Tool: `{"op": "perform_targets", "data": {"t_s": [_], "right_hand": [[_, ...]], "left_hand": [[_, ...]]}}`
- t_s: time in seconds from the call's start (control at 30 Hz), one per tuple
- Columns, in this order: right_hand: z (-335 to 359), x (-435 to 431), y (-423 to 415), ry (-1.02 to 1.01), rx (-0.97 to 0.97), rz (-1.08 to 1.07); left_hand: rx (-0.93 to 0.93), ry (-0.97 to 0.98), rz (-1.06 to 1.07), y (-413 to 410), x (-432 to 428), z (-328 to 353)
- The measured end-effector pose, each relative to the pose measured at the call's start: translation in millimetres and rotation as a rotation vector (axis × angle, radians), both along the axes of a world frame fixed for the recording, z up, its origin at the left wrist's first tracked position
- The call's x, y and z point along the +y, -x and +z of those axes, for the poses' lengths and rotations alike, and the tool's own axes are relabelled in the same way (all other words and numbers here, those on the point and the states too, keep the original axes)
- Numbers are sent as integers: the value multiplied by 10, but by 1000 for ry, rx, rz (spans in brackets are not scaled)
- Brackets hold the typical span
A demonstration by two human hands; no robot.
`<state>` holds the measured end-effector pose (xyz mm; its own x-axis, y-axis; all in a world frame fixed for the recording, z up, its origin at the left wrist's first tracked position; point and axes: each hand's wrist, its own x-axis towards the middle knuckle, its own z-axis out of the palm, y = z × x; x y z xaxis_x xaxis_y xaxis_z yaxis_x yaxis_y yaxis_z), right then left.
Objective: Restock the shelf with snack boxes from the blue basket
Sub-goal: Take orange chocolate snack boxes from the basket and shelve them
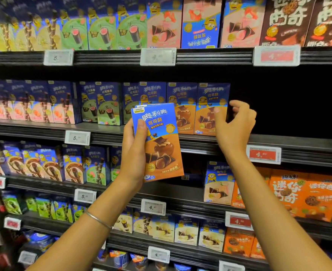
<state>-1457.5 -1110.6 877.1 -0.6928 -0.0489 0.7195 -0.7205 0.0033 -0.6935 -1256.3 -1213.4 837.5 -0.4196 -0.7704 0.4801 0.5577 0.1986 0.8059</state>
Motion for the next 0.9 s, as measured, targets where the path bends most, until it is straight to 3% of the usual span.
{"op": "perform_targets", "data": {"t_s": [0.1,0.17,0.23,0.47,0.67,0.9], "right_hand": [[-111,78,-461,-34,72,321],[-150,99,-718,-152,9,561],[-168,102,-853,-190,-57,659],[-2,156,-800,-186,-136,660],[130,223,-478,-18,-205,559],[179,129,-94,17,-185,362]], "left_hand": [[-10,12,2,63,17,43],[-2,34,9,122,27,89],[0,55,22,171,40,156],[-46,-22,-91,209,61,381],[-92,88,239,219,-292,411],[-72,58,324,115,-564,457]]}}
